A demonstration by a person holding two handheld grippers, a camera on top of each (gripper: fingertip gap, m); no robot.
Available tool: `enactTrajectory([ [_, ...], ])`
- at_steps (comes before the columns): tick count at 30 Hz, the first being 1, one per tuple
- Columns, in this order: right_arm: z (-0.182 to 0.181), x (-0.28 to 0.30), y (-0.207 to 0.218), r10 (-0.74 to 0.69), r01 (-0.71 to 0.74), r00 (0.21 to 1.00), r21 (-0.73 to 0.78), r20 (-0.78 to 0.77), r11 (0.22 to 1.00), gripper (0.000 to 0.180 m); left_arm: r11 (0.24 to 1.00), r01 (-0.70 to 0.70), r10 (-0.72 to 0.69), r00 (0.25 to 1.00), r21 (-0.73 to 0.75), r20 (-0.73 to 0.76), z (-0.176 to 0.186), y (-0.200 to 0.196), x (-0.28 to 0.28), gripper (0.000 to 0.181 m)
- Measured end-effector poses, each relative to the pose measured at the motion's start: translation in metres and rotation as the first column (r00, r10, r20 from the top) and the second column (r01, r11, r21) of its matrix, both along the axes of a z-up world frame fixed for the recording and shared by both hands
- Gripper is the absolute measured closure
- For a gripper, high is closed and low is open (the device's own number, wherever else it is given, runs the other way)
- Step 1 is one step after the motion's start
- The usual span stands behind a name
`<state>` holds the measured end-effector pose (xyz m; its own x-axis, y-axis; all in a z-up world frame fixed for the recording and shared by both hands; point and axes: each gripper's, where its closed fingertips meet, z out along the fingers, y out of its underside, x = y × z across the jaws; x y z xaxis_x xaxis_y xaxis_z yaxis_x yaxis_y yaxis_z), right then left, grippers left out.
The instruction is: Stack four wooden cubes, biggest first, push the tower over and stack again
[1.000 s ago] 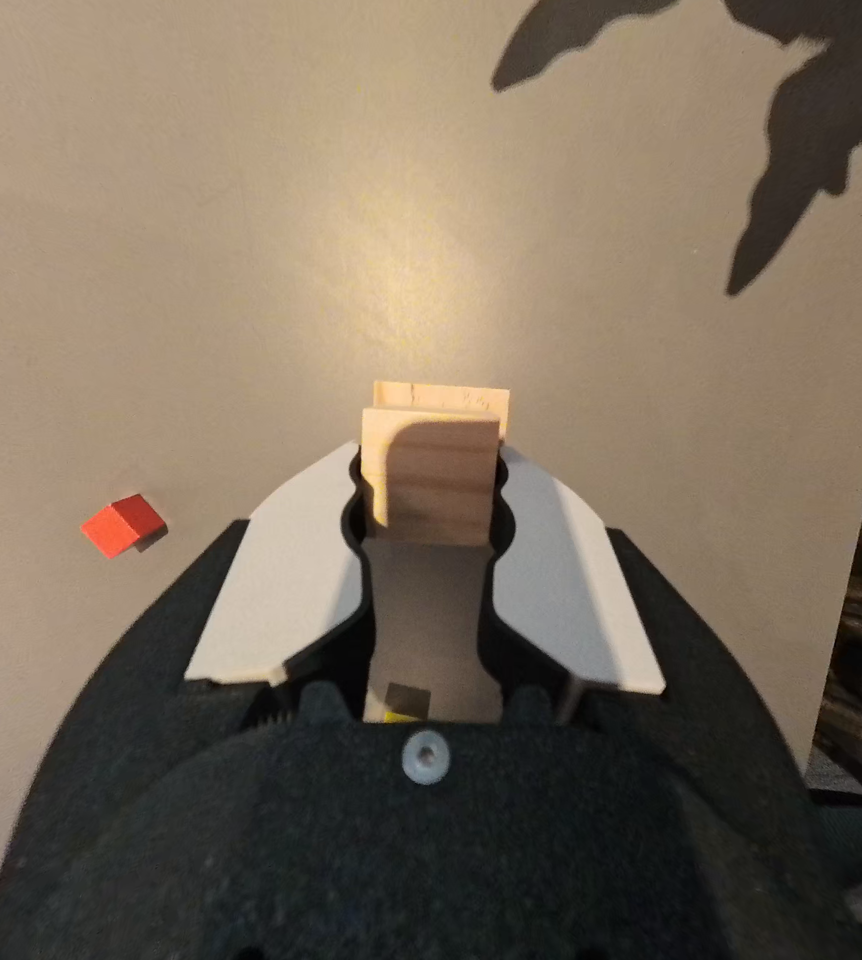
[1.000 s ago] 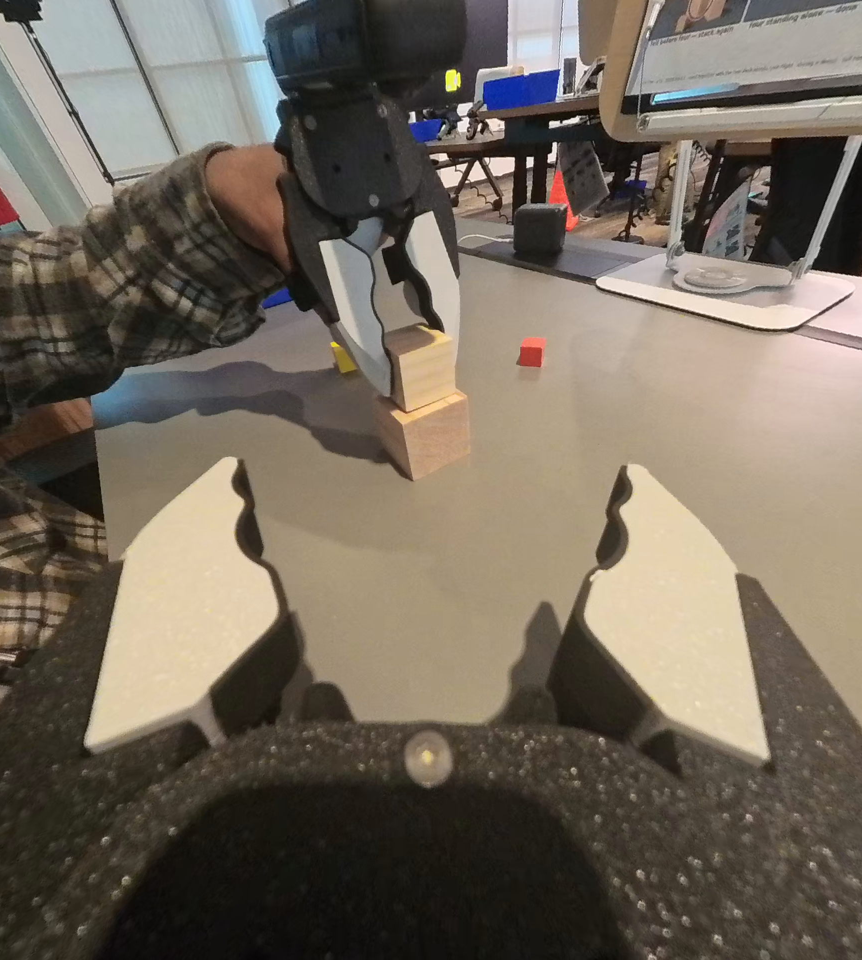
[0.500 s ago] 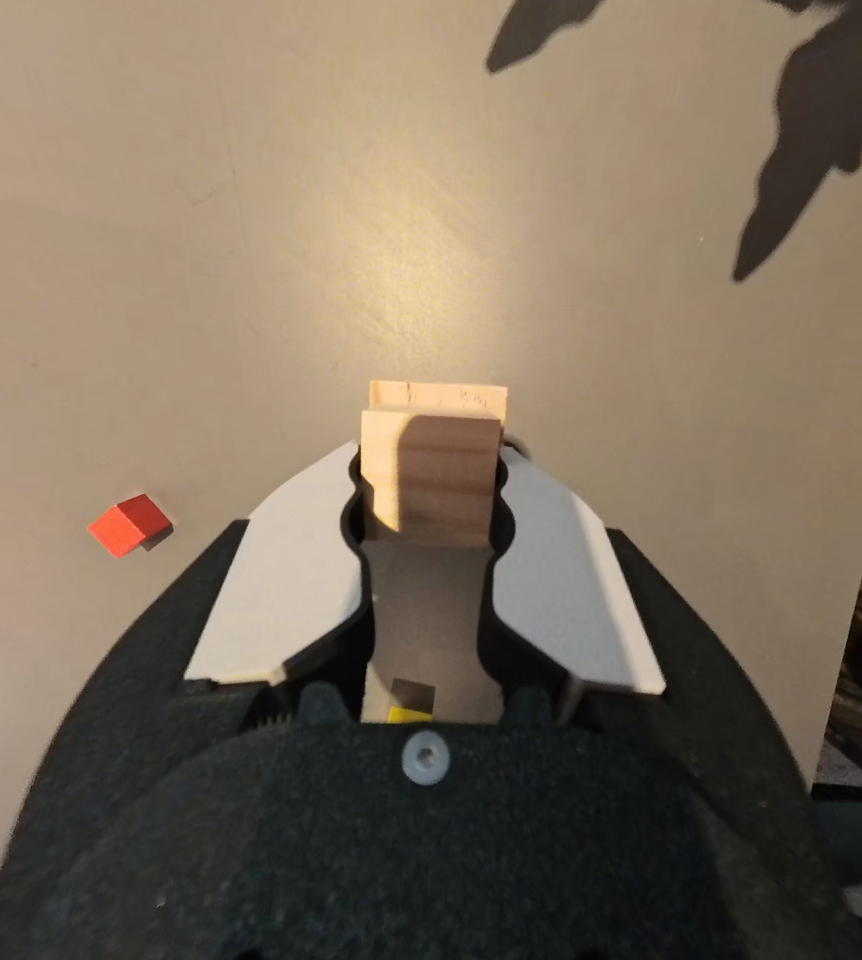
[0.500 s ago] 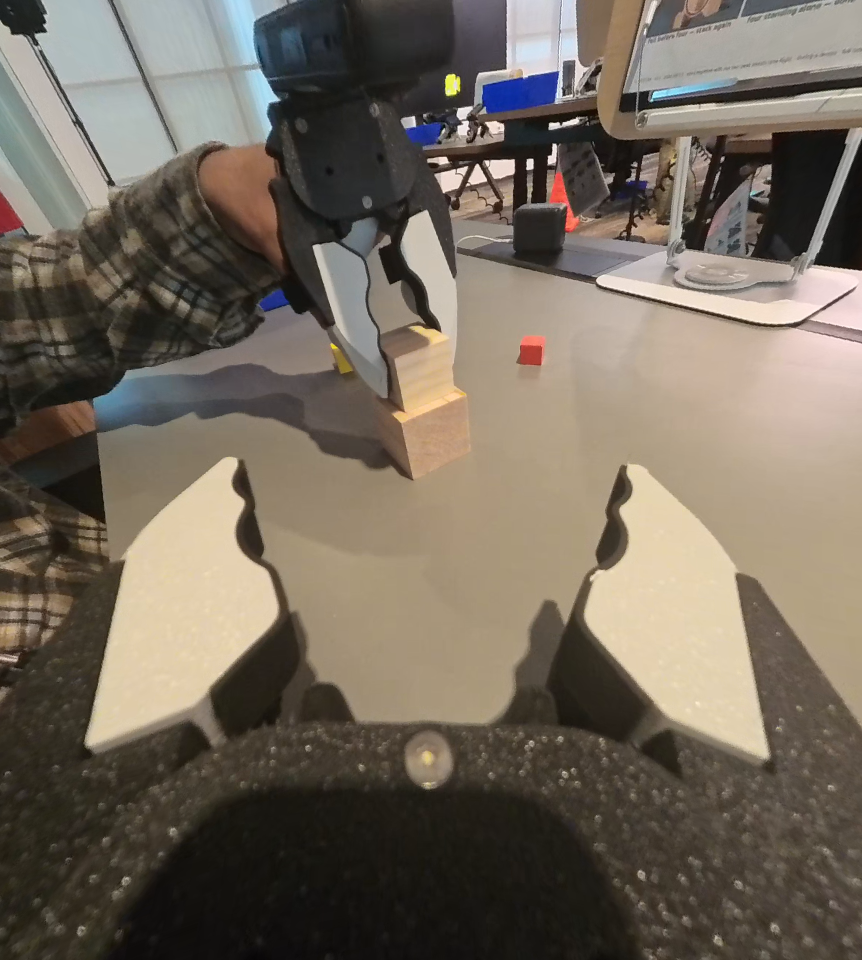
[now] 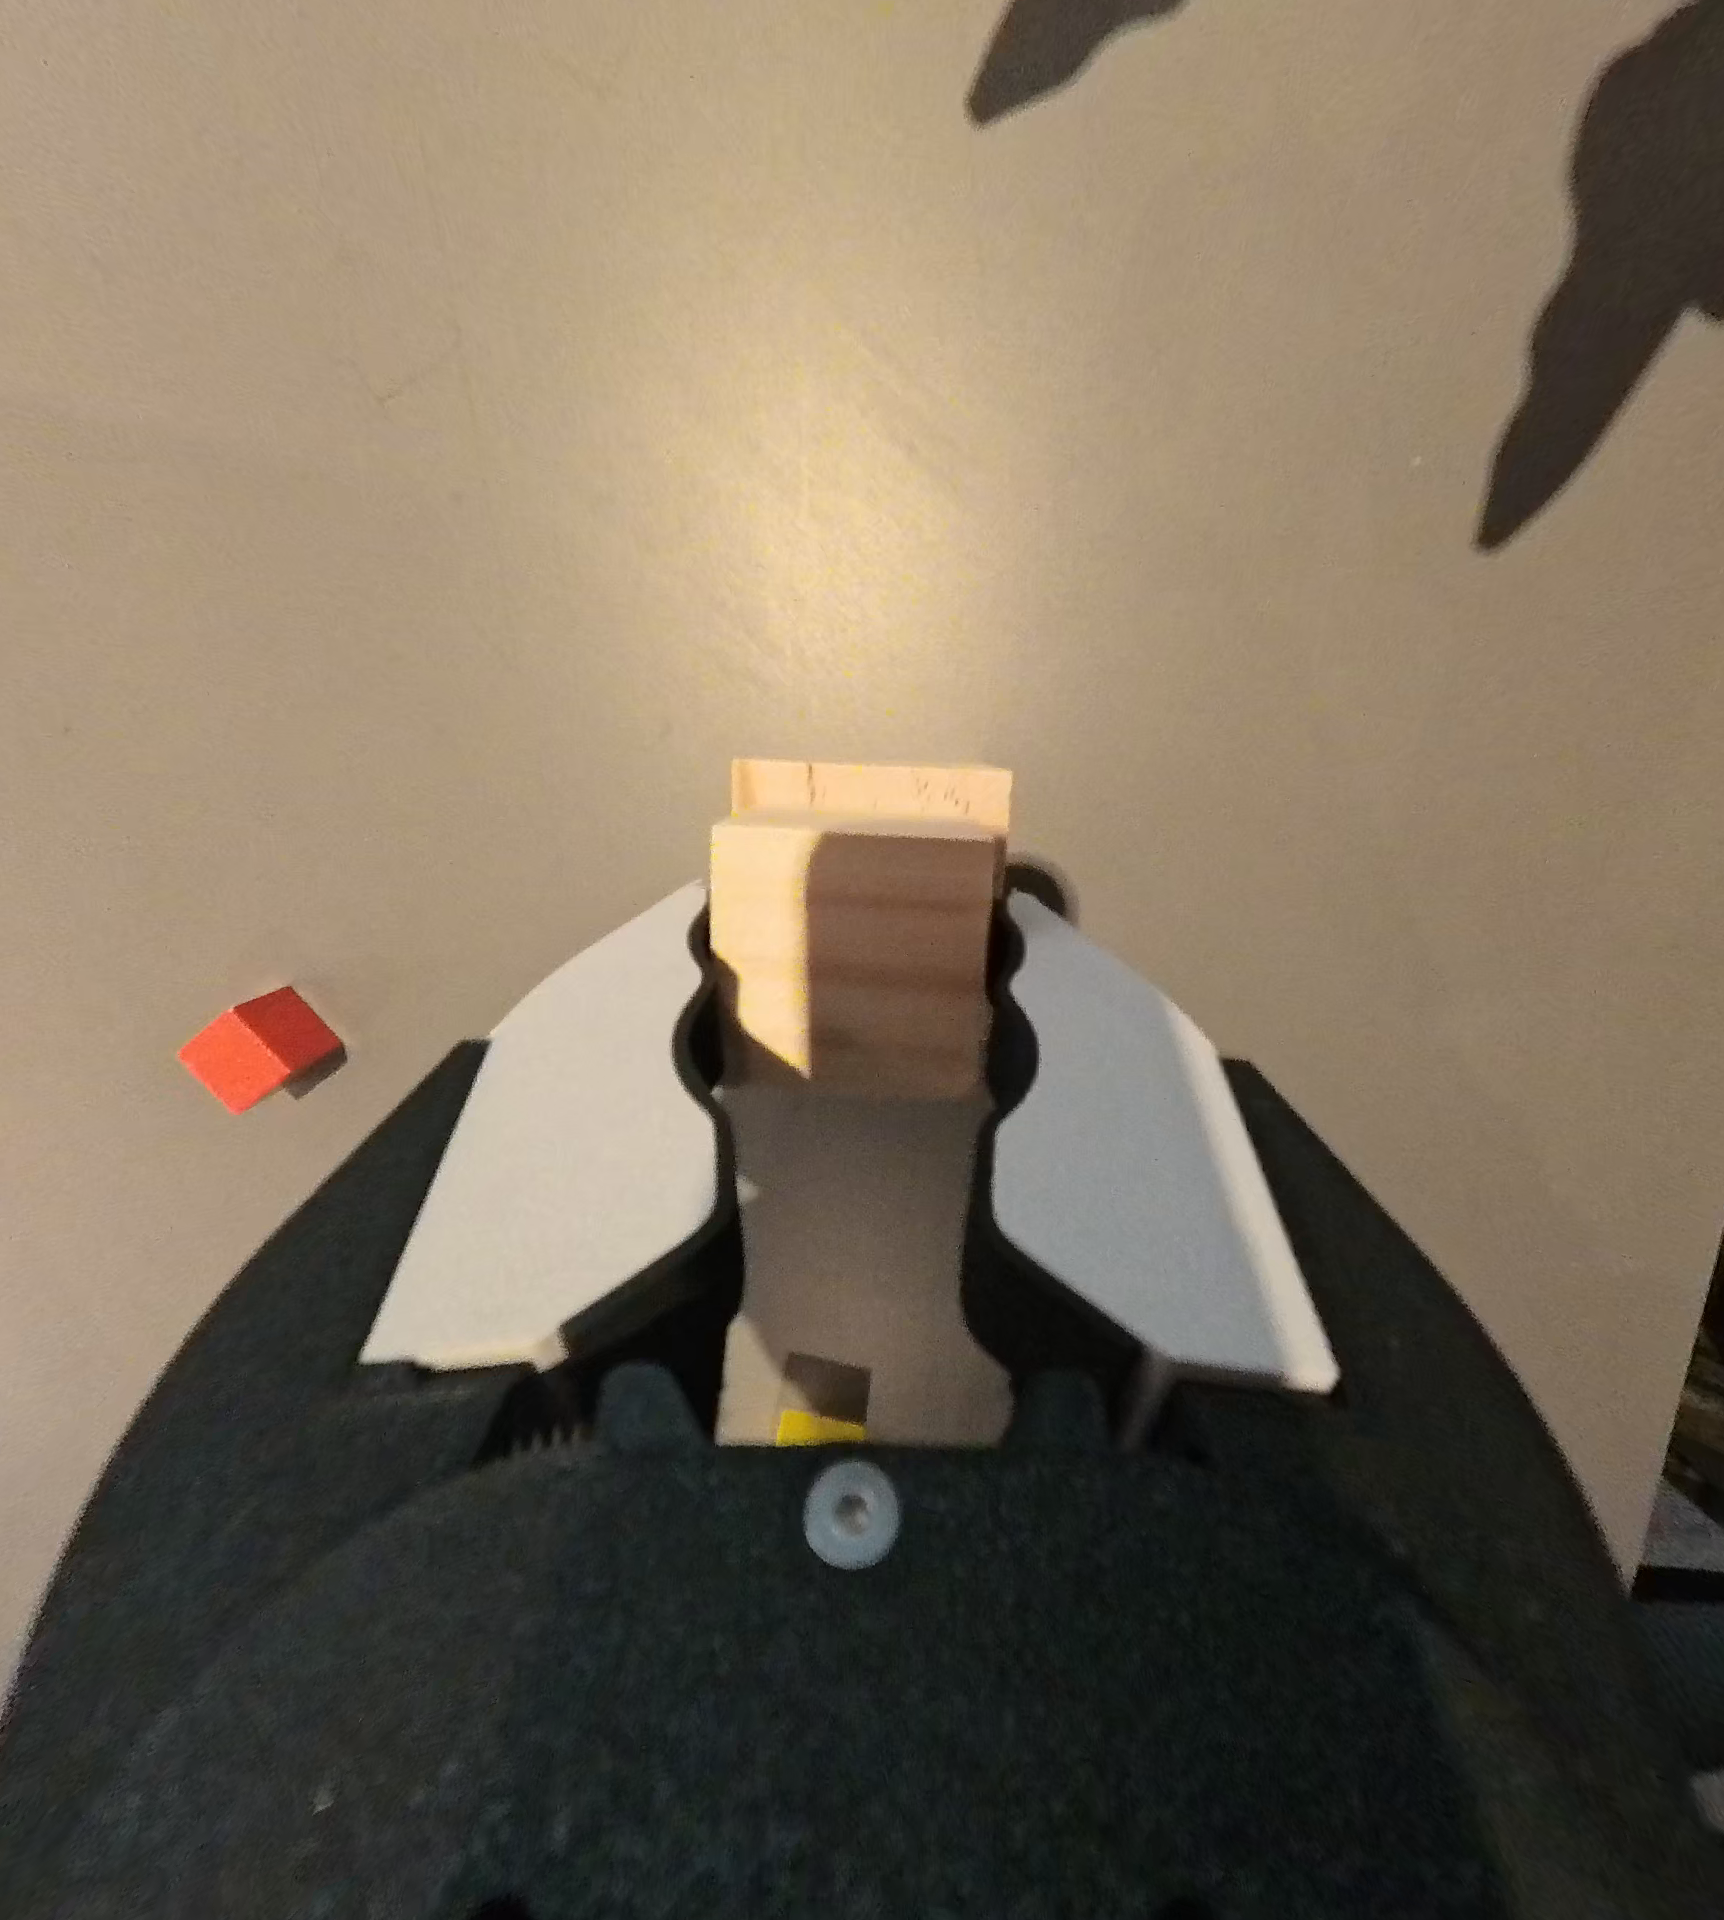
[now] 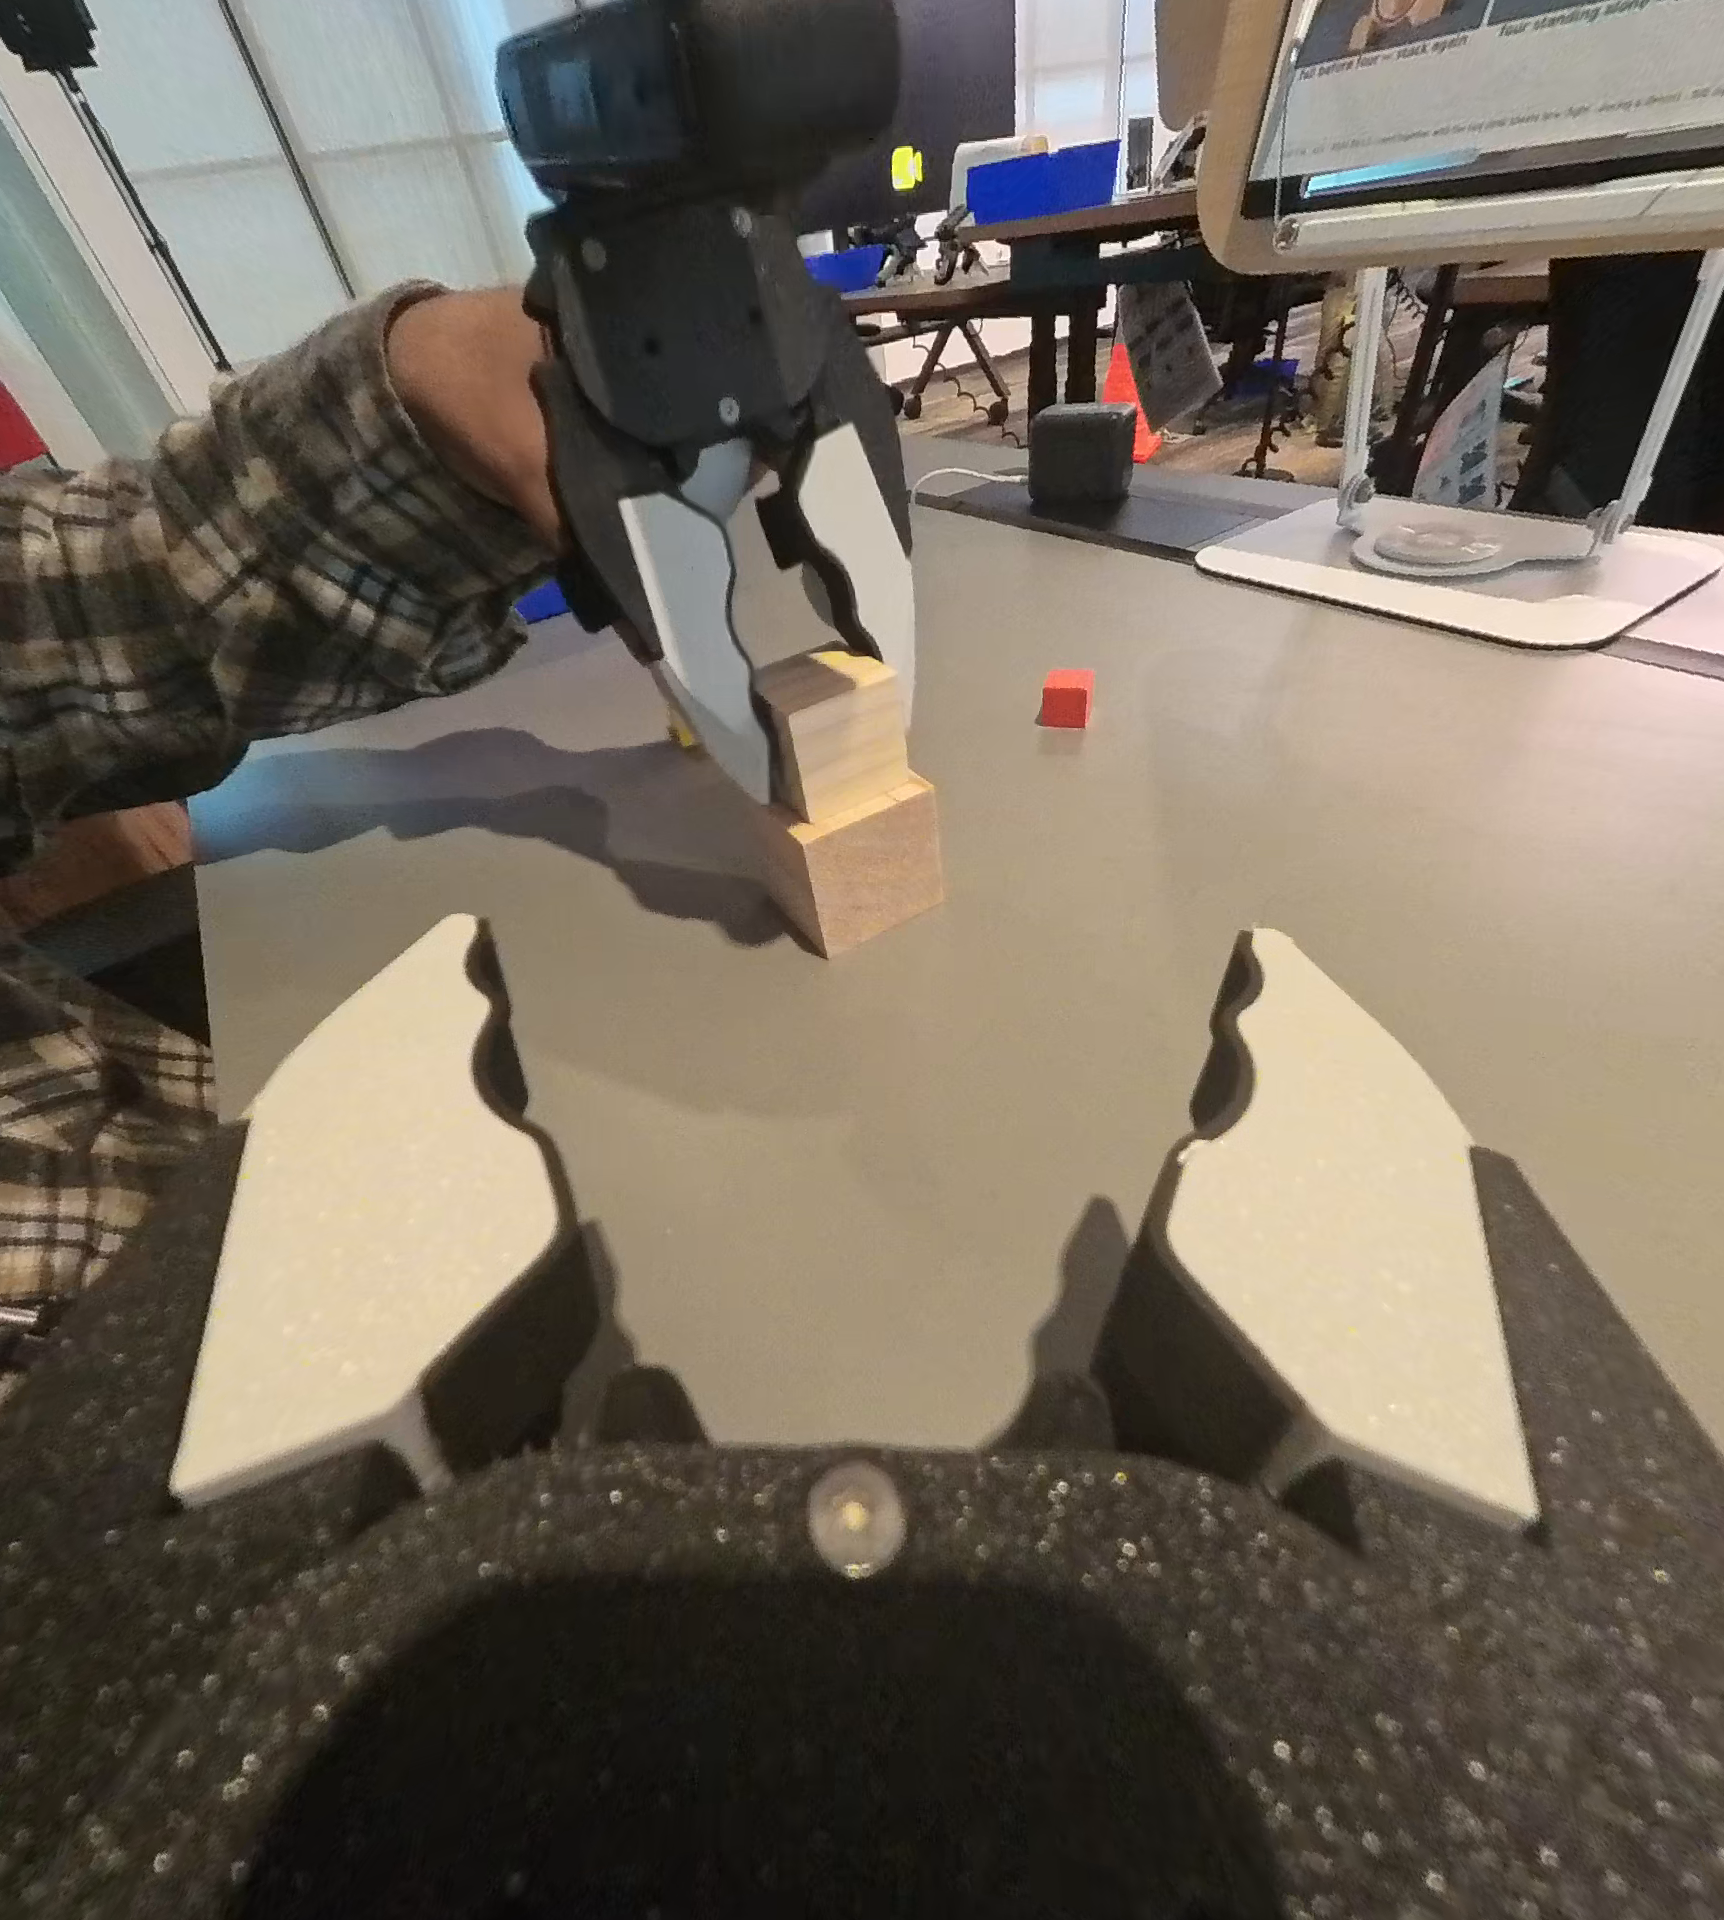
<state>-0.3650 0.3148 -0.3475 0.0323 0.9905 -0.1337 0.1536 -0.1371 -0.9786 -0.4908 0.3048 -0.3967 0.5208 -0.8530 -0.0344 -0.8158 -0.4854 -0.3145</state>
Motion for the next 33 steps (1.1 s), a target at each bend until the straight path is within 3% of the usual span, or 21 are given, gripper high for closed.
enactTrajectory([
  [5,0.002,0.001,0.002,-0.012,0.012,1.0,0.002,-0.01,1.0,0.051,1.0,-0.019,0.019,1.0,0.025,0.017,0.004,0.003,-0.004,0.106],
  [8,0.0,0.001,0.004,-0.014,0.014,1.0,-0.003,-0.009,1.0,0.049,0.994,-0.069,0.056,0.988,0.084,0.141,0.035,0.006,-0.016,0.091],
  [12,-0.001,0.003,0.006,-0.014,0.014,1.0,-0.003,-0.01,1.0,0.049,0.957,-0.183,0.085,0.92,0.226,0.383,0.09,0.004,-0.056,0.092],
  [15,0.0,0.001,0.008,-0.007,0.007,1.0,-0.001,-0.008,1.0,0.049,0.912,-0.264,0.11,0.895,0.314,0.433,0.1,-0.008,-0.1,0.093],
  [19,0.0,-0.005,0.011,0.001,-0.001,1.0,0.015,-0.003,1.0,0.049,0.866,-0.346,0.146,0.865,0.361,0.479,0.082,-0.027,-0.139,0.096],
  [26,-0.006,-0.02,0.017,0.015,-0.016,1.0,0.032,0.026,0.999,0.05,0.848,-0.429,0.221,0.82,0.311,0.528,0.027,-0.041,-0.169,0.1],
  [33,-0.009,-0.028,0.017,0.034,-0.035,0.999,0.028,0.019,0.999,0.05,0.931,-0.233,0.078,0.877,0.28,0.474,-0.004,-0.073,-0.153,0.115],
])
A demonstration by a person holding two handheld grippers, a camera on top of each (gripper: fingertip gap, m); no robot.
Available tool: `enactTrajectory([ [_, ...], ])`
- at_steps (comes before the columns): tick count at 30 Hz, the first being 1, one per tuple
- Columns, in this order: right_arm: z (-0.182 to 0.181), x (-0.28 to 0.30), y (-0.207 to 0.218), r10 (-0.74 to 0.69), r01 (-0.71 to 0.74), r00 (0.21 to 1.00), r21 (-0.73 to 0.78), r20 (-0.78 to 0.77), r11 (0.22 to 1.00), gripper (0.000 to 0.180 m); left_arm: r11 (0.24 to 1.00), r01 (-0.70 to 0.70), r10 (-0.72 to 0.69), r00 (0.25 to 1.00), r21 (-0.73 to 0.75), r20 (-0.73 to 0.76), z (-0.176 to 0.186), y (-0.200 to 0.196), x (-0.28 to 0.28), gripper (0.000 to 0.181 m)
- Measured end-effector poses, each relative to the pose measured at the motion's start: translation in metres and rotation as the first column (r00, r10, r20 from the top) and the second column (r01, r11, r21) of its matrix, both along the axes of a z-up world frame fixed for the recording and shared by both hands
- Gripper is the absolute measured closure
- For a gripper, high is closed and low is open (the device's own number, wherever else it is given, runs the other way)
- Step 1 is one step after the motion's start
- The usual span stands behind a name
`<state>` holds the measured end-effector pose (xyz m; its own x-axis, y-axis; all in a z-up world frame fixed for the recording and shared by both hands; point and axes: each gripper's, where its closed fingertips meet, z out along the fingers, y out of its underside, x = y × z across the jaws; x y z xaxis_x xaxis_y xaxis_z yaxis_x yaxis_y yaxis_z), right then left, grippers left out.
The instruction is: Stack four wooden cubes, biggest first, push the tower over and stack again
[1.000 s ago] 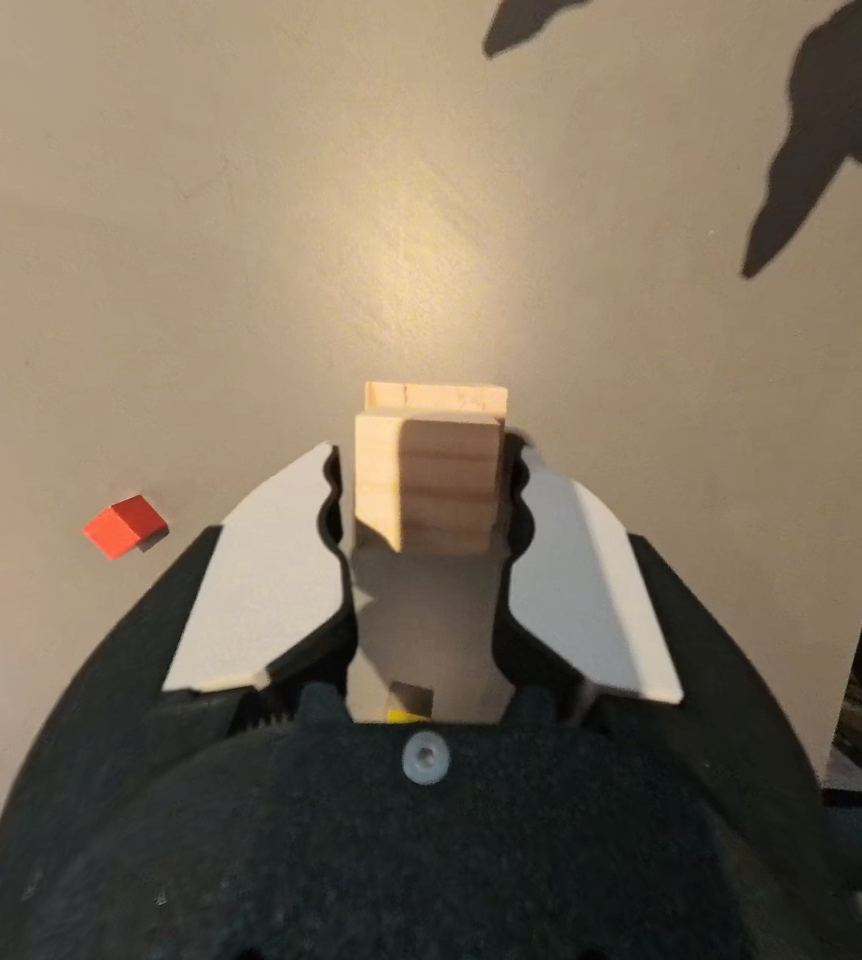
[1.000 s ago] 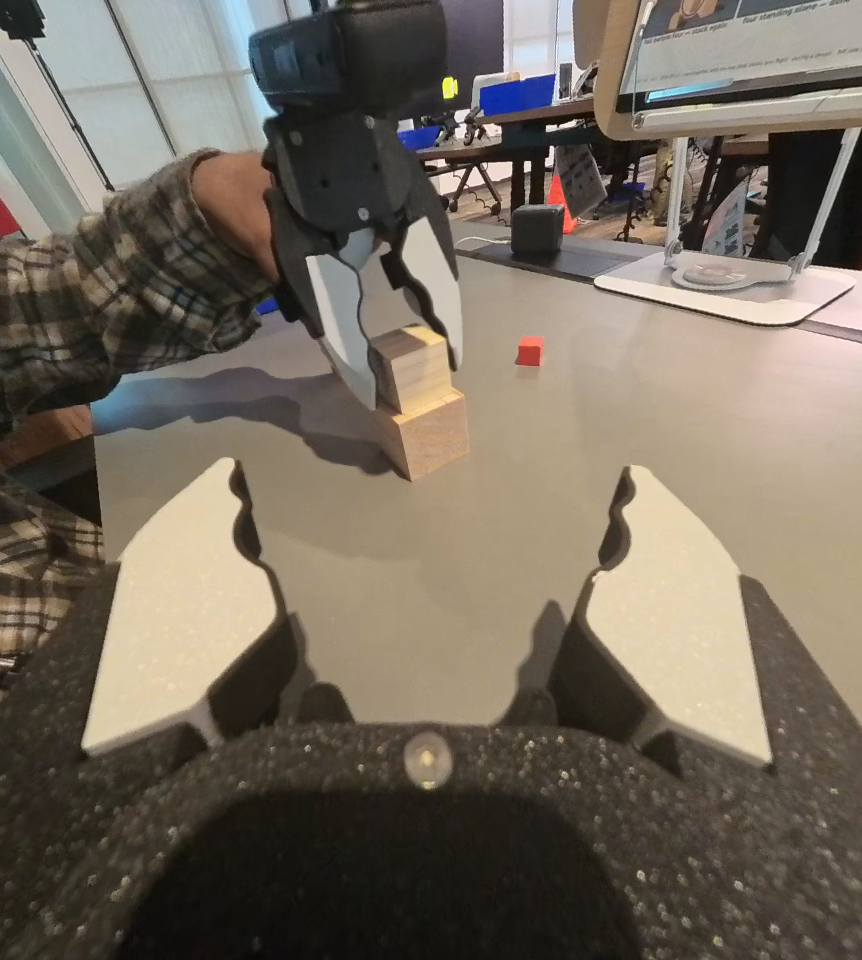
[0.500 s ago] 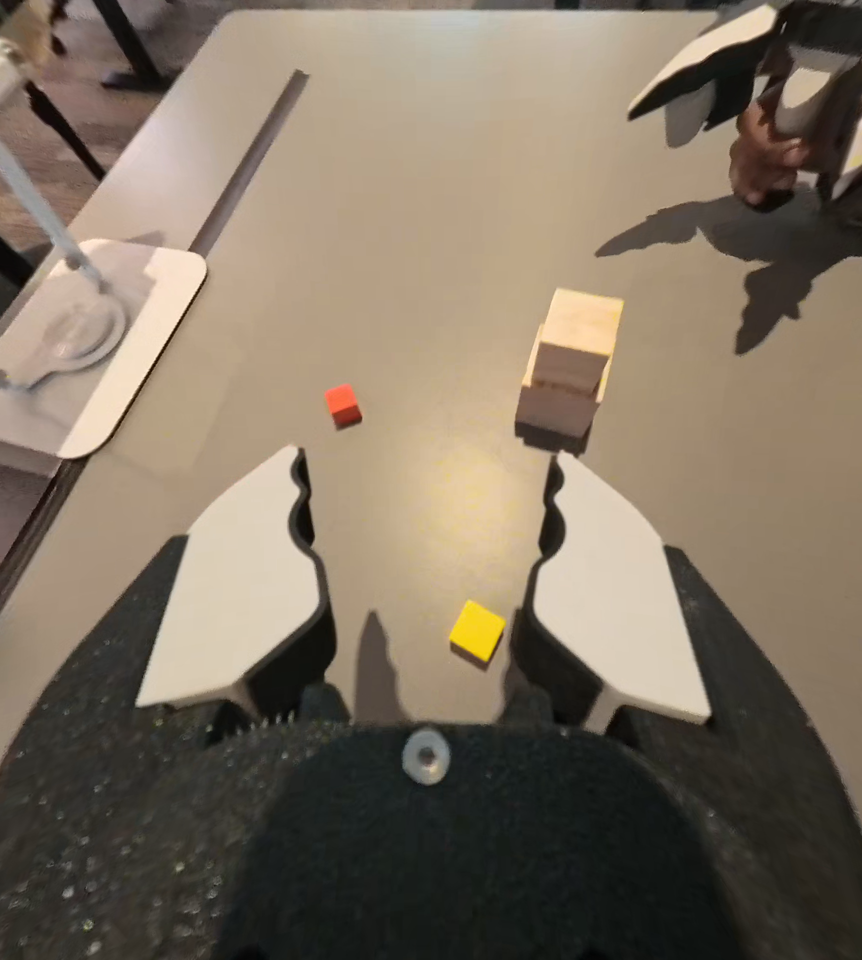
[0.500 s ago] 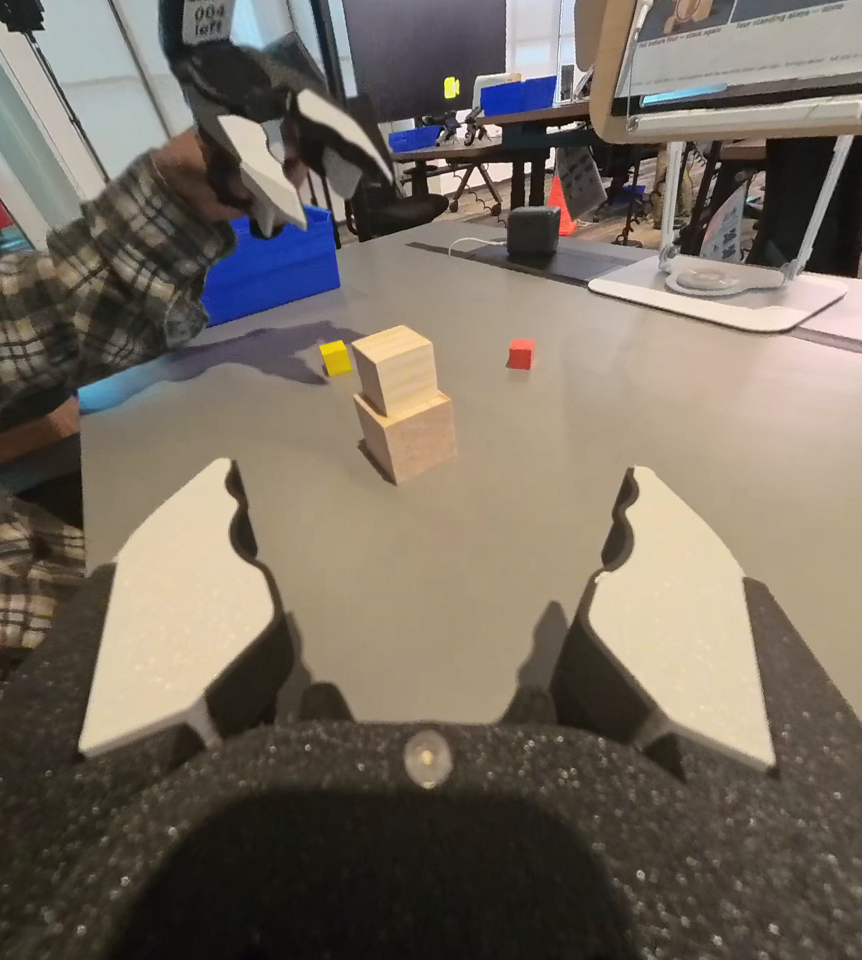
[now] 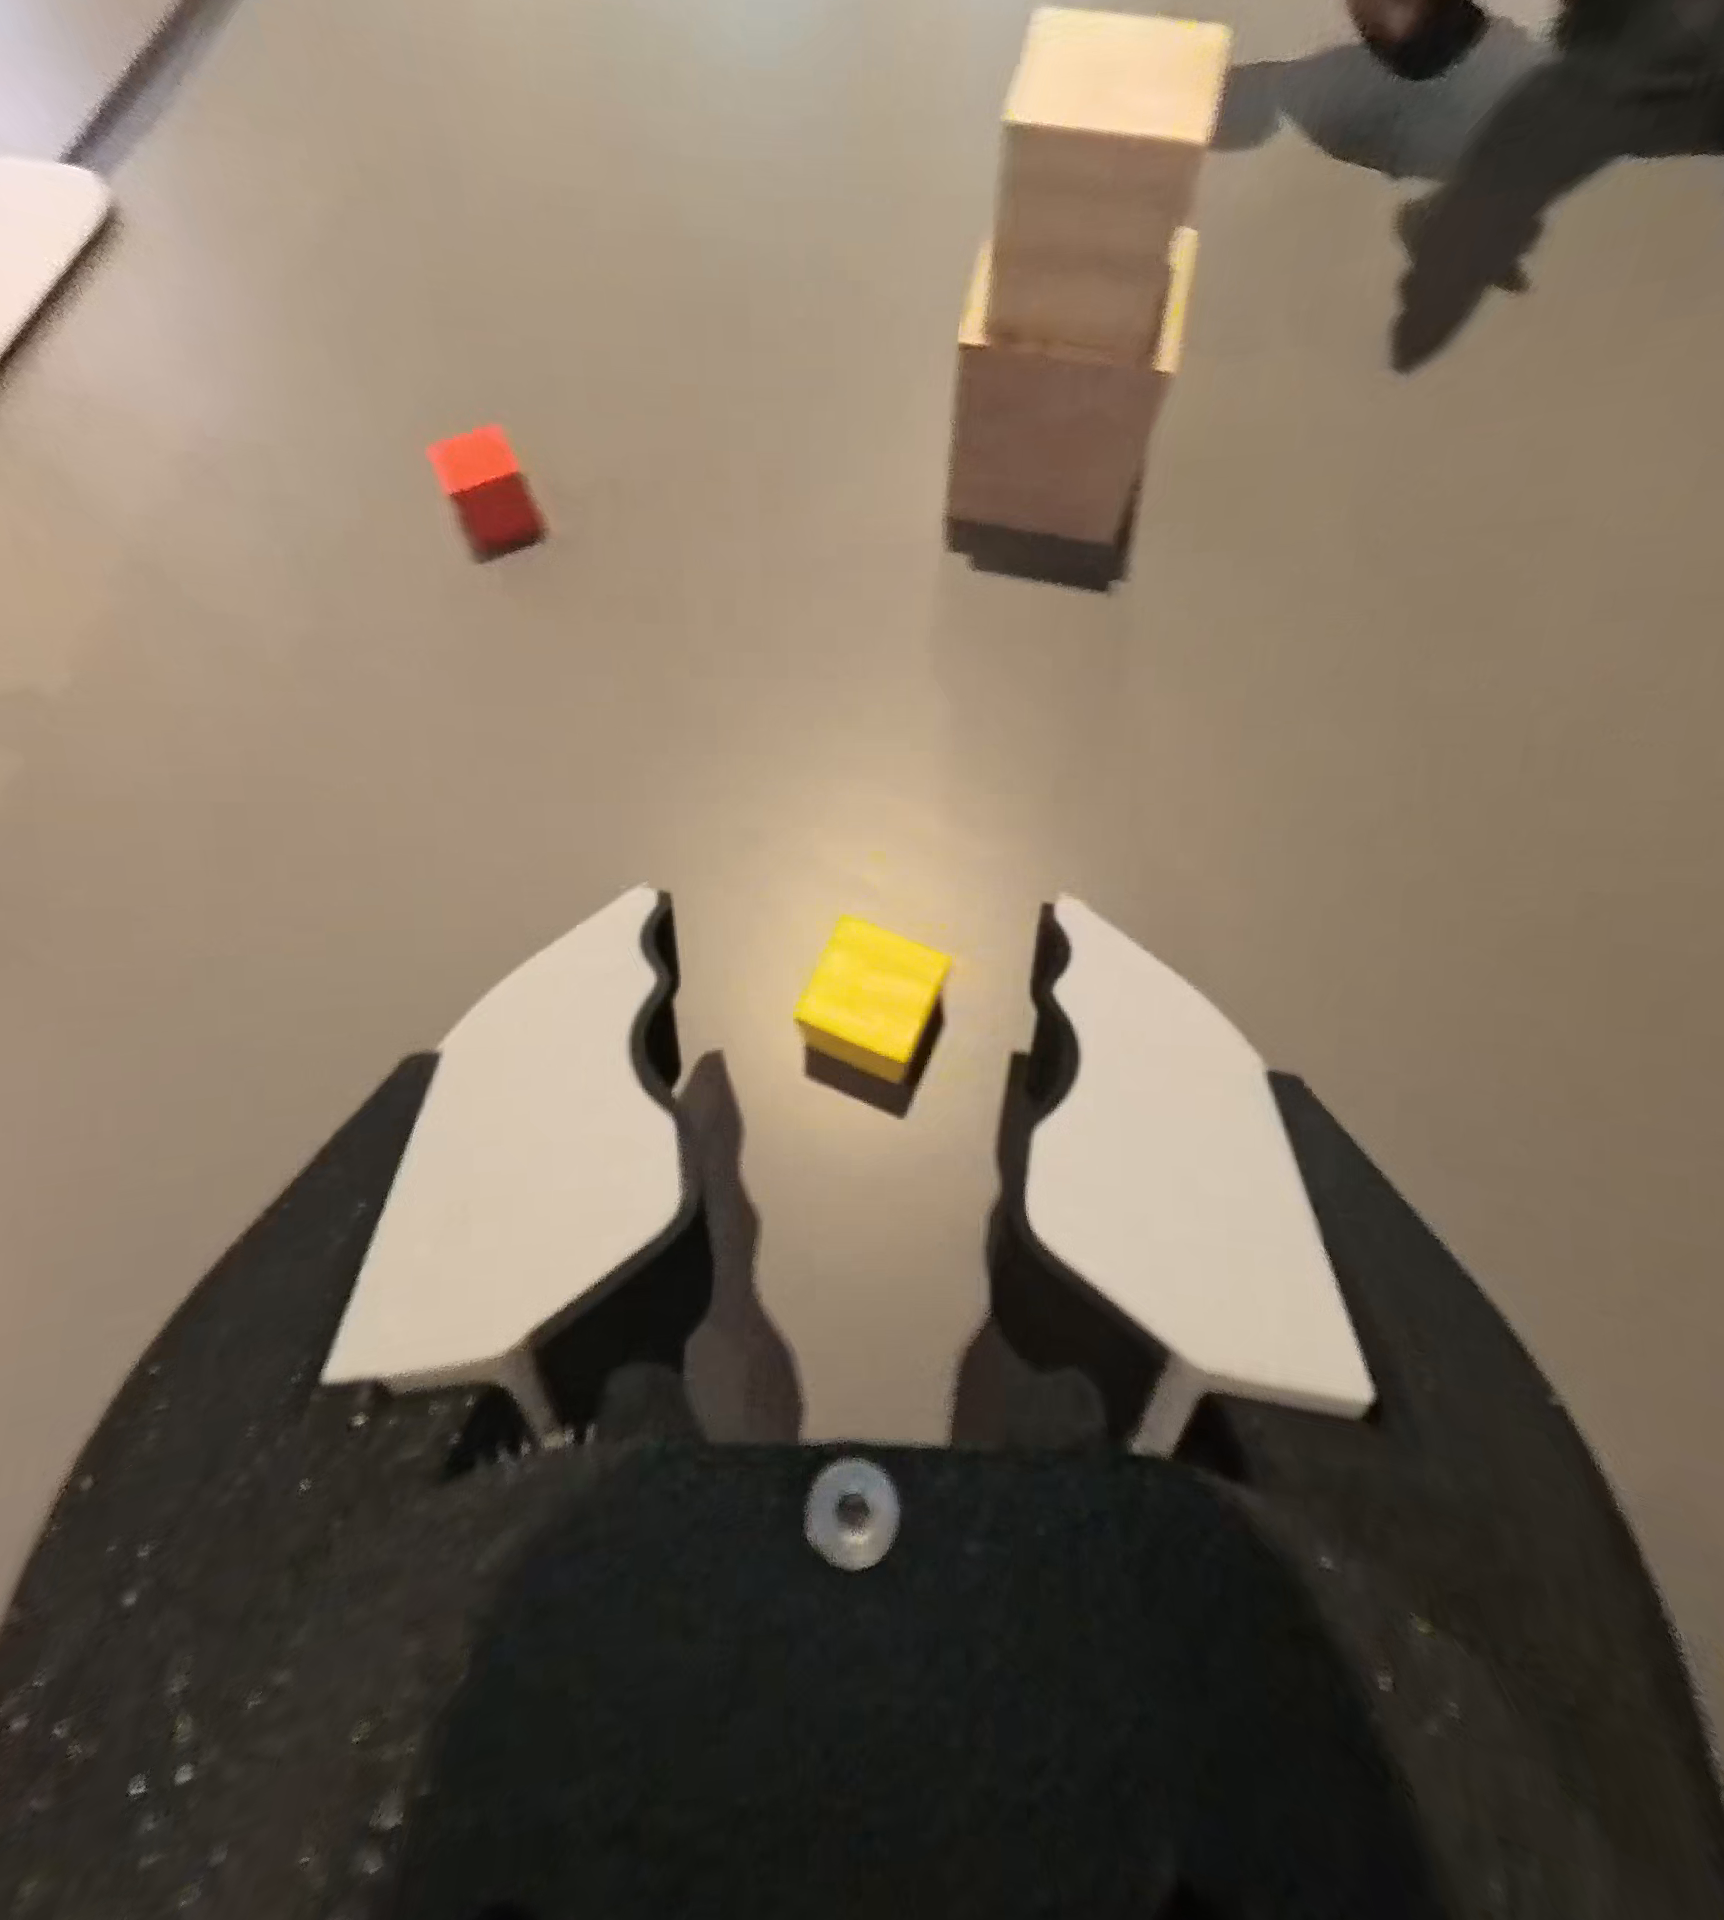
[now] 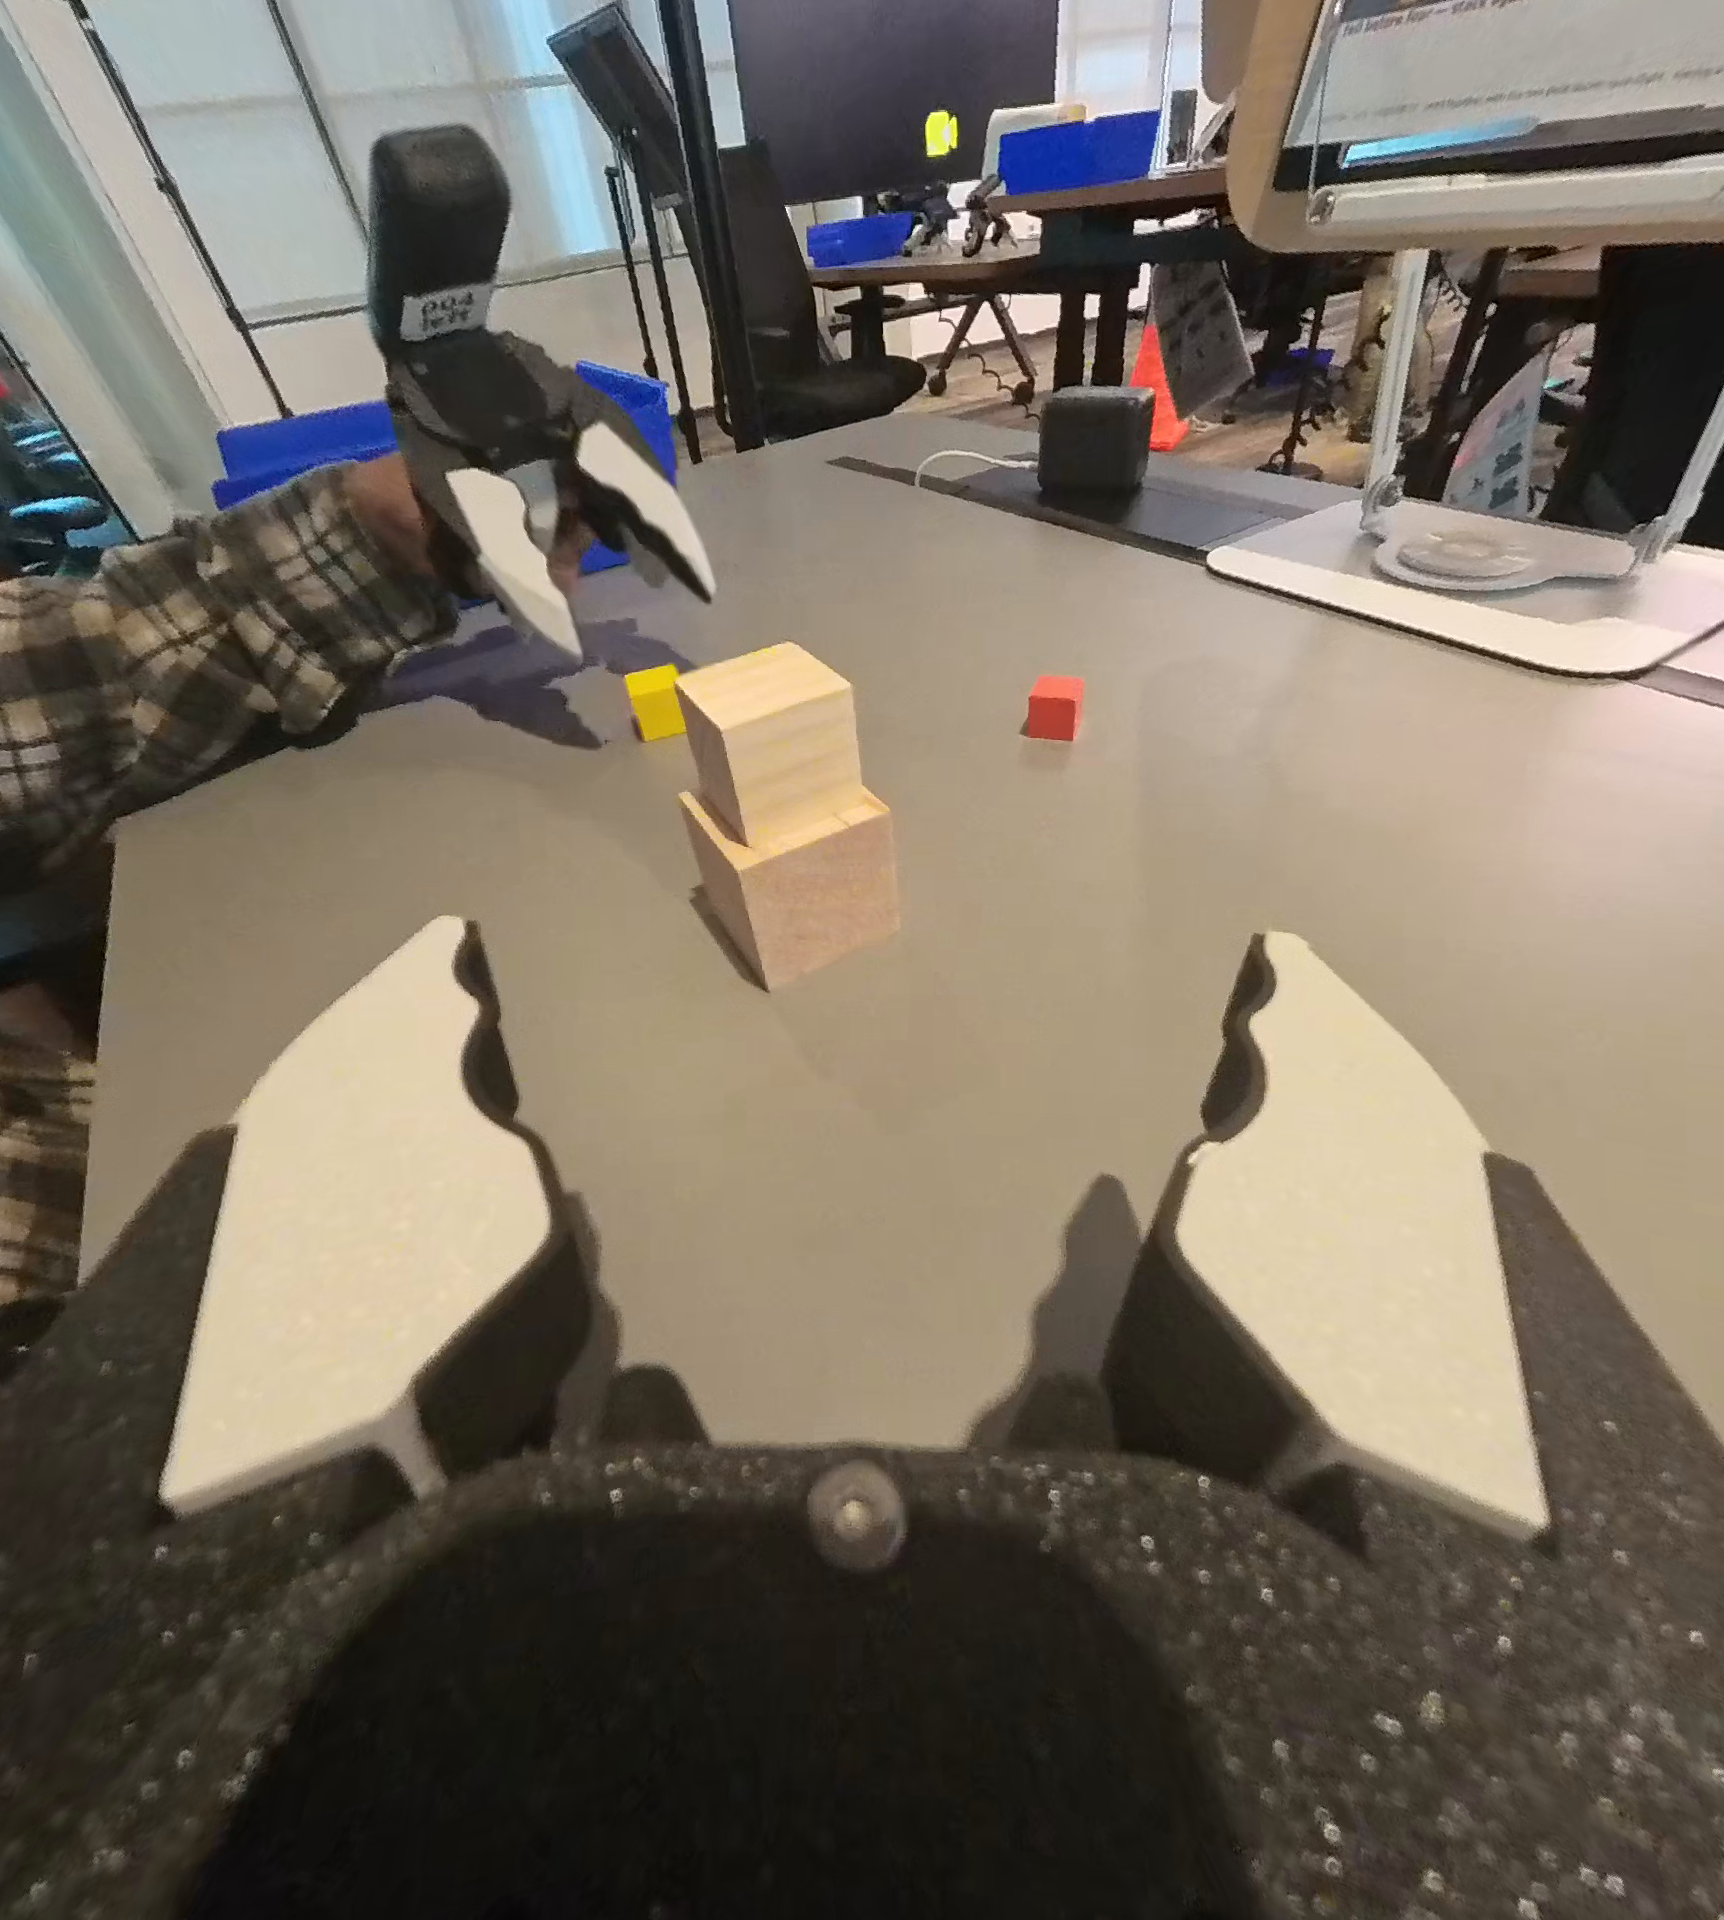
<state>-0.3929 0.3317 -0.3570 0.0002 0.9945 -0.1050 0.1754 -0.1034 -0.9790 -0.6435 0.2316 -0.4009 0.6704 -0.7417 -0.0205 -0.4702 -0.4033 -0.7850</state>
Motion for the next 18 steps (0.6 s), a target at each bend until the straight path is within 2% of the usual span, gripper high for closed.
enactTrajectory([
  [7,-0.006,-0.008,-0.008,0.047,-0.047,0.999,0.019,0.005,0.999,0.05,0.988,0.149,-0.152,0.986,-0.037,-0.067,-0.021,-0.006,0.006,0.125],
  [10,-0.004,-0.012,-0.008,0.062,-0.062,0.998,0.028,-0.008,0.998,0.05,0.98,0.192,-0.194,0.98,-0.043,-0.049,-0.023,-0.005,0.008,0.127],
  [15,-0.004,-0.019,-0.01,0.078,-0.078,0.997,0.031,-0.01,0.996,0.051,0.975,0.219,-0.222,0.972,-0.043,-0.077,-0.03,-0.005,0.002,0.132],
  [18,-0.004,-0.021,-0.012,0.085,-0.085,0.996,0.036,-0.005,0.996,0.051,0.972,0.231,-0.233,0.972,-0.042,-0.045,-0.03,-0.006,0.001,0.138],
])
